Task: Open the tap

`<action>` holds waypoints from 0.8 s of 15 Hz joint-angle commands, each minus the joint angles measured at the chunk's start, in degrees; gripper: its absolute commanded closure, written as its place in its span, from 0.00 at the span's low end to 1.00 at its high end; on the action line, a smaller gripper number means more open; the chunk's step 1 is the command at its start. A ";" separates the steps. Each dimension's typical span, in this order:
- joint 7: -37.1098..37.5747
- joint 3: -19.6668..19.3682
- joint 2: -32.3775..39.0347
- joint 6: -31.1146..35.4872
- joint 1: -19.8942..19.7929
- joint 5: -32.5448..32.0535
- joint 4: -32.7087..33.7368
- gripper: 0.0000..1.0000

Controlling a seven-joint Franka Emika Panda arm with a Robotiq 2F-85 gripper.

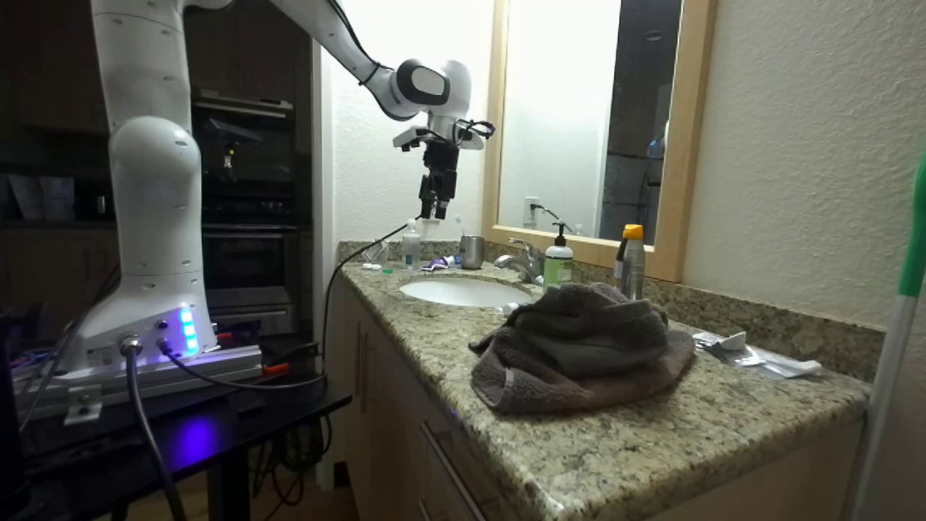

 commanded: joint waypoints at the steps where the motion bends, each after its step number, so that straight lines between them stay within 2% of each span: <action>1: 2.34 0.87 9.01 -3.83 1.14 0.42 14.68 0.00; 2: 8.38 2.59 9.58 -2.90 3.28 -0.21 16.33 0.00; 3: 10.31 3.19 10.89 -3.91 4.18 -0.36 19.26 0.00; 4: 5.64 1.78 7.94 -1.24 2.26 0.36 13.47 0.00; 6: 7.04 2.48 8.72 -1.46 3.49 0.32 15.17 0.00; 8: 6.78 1.97 8.70 -1.44 2.94 0.31 14.72 0.00; 10: 9.92 1.51 12.18 0.39 3.12 -2.94 16.25 0.00; 12: 17.89 1.12 19.05 2.70 3.10 -2.06 20.97 0.00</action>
